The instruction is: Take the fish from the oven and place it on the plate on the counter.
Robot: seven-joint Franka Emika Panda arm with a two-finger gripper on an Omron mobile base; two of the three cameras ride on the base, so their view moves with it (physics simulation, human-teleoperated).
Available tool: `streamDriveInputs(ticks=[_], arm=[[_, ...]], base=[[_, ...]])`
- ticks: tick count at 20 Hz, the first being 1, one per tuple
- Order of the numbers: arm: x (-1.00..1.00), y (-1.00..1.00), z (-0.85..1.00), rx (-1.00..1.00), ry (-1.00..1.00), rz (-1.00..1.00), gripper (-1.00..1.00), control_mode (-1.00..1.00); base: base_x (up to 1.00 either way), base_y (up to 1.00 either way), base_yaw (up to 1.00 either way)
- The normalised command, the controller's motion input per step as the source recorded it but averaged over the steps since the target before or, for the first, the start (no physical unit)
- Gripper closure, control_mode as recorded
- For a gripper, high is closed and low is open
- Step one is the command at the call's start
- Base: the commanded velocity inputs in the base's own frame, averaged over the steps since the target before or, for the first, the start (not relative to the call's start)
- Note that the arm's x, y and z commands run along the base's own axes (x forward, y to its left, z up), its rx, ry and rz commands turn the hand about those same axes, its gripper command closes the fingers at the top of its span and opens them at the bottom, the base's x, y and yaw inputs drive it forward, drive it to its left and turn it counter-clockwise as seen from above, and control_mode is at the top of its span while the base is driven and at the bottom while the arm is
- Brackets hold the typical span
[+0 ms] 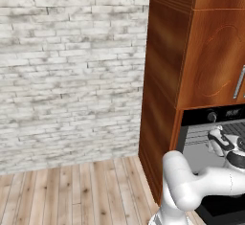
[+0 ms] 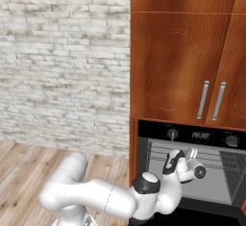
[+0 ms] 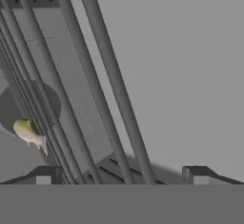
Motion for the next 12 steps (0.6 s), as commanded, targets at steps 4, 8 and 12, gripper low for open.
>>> streamDriveInputs(ticks=[4,8,12], arm=[[0.36,0.00,-0.76,0.20,-0.21,0.00,-1.00,-1.00],[0.31,0.00,-0.64,0.18,-0.23,0.00,-1.00,-1.00],[0.30,0.00,-0.57,0.16,-0.30,0.00,-1.00,-1.00]], base=[[0.00,0.00,0.00],[0.00,0.00,0.00],[0.00,0.00,0.00]])
